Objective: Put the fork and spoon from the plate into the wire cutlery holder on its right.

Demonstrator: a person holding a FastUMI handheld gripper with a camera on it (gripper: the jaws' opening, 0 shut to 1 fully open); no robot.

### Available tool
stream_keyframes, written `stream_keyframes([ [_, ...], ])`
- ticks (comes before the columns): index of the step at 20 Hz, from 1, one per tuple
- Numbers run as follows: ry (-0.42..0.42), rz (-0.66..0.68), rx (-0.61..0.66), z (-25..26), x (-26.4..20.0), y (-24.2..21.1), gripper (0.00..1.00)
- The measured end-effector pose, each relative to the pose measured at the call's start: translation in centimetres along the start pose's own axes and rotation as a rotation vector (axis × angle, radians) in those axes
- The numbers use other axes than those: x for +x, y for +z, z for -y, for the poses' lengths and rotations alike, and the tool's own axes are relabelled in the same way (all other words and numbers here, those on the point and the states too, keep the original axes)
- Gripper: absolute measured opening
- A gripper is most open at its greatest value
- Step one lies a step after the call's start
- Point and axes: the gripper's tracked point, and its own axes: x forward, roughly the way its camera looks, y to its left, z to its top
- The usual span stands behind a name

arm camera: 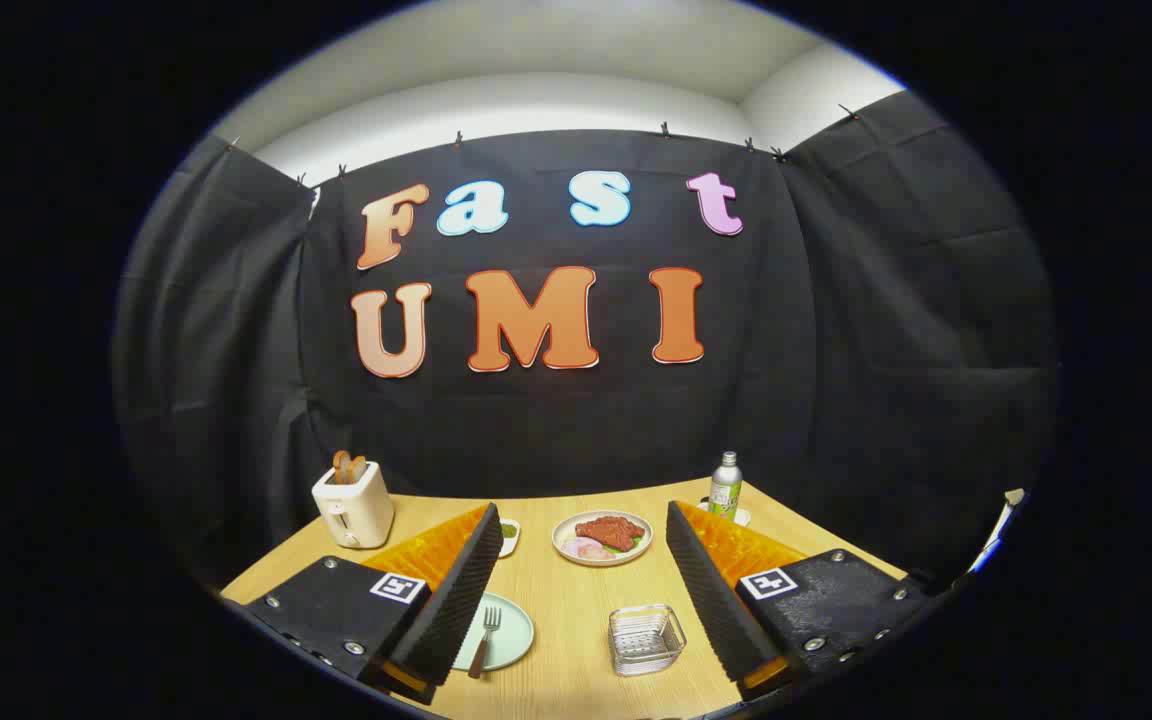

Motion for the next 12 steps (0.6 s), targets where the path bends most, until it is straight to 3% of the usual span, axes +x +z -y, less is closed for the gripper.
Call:
stream_keyframes([
  [6,0.025,-0.036,0.063,-1.2,0.4,-0.8,0.98],
  [12,0.041,-0.079,0.029,-3.3,0.6,-2.5,0.98],
])
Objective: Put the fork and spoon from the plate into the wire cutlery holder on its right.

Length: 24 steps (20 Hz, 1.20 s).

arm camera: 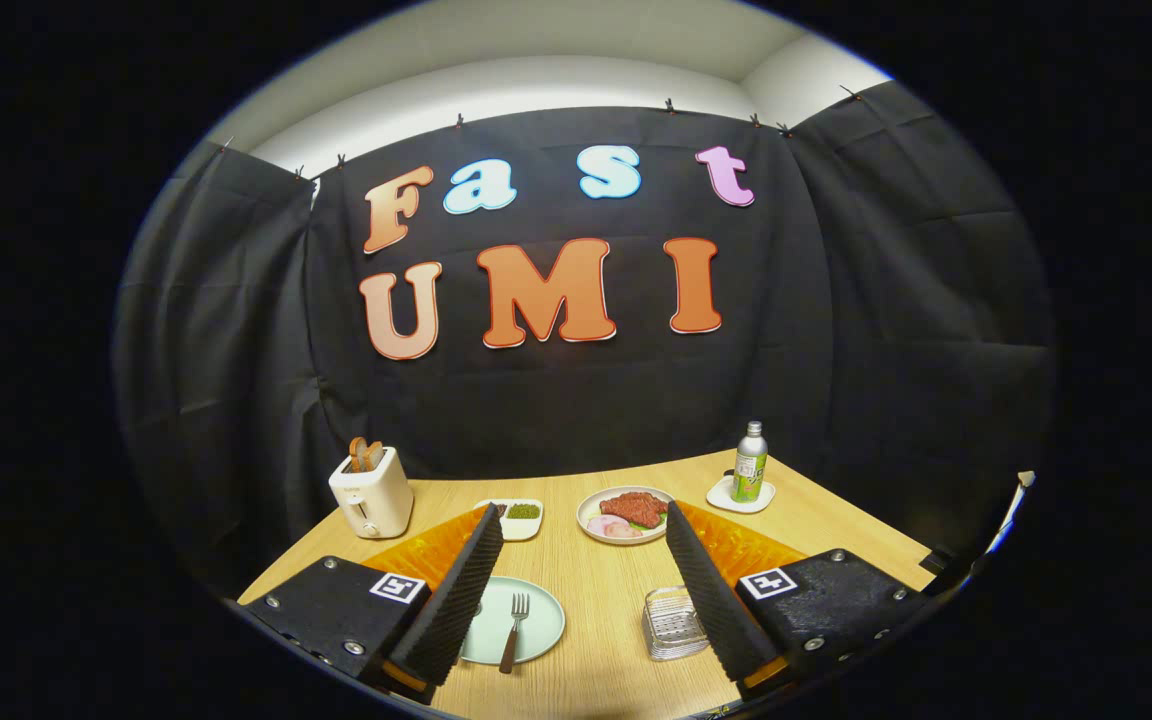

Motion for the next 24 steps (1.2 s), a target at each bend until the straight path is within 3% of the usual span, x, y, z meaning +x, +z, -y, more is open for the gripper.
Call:
stream_keyframes([
  [10,0.038,-0.142,-0.049,-4.8,3.4,-6.9,0.98],
  [17,0.049,-0.334,-0.113,-6.7,6.4,-17.9,0.99],
  [24,0.087,-0.481,-0.118,-7.5,8.0,-25.1,0.97],
])
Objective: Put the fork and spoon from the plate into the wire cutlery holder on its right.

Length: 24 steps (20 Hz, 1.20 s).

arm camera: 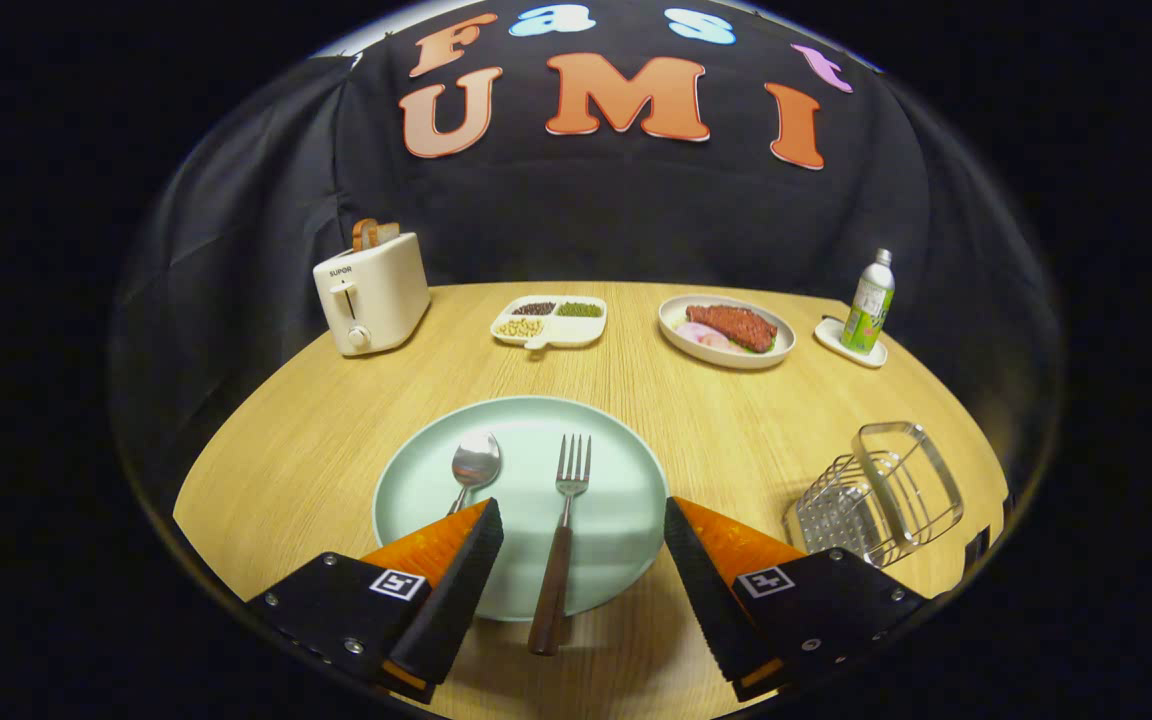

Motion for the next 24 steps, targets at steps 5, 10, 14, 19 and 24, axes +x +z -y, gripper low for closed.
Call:
stream_keyframes([
  [5,-0.030,-0.051,-0.037,0.1,1.3,-1.5,0.67],
  [10,-0.030,-0.107,-0.065,-0.6,1.9,-2.6,0.38],
  [14,-0.030,-0.144,-0.053,-0.9,2.0,-3.1,0.14],
  [19,-0.010,-0.159,-0.011,-0.9,1.1,-2.3,0.06],
  [24,0.040,-0.150,-0.019,-0.7,-2.1,0.8,0.05],
])
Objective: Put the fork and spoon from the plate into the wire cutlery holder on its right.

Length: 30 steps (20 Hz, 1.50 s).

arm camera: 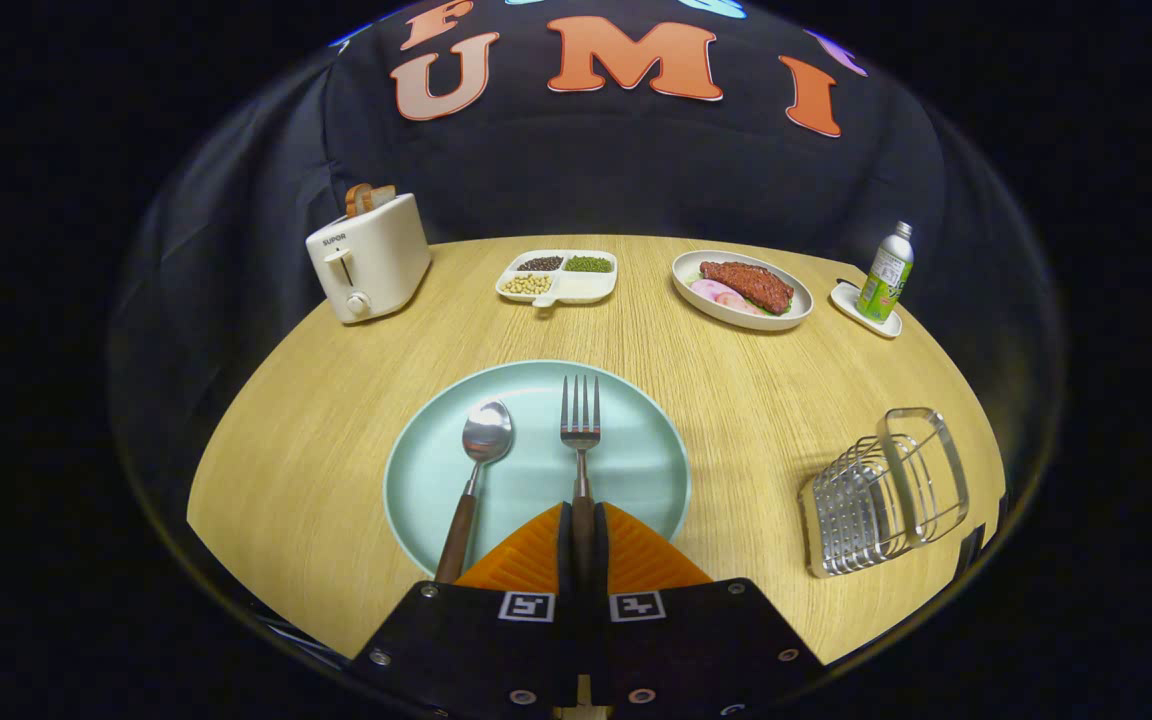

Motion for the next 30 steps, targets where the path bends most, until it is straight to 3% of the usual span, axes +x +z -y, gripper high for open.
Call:
stream_keyframes([
  [7,0.007,-0.041,-0.032,6.1,-8.0,3.3,0.06],
  [15,-0.106,-0.225,-0.016,16.3,-13.0,1.6,0.05],
  [22,-0.107,-0.461,-0.073,18.8,-12.3,-0.6,0.06],
  [30,-0.110,-0.617,-0.095,18.9,-8.2,-1.4,0.06],
])
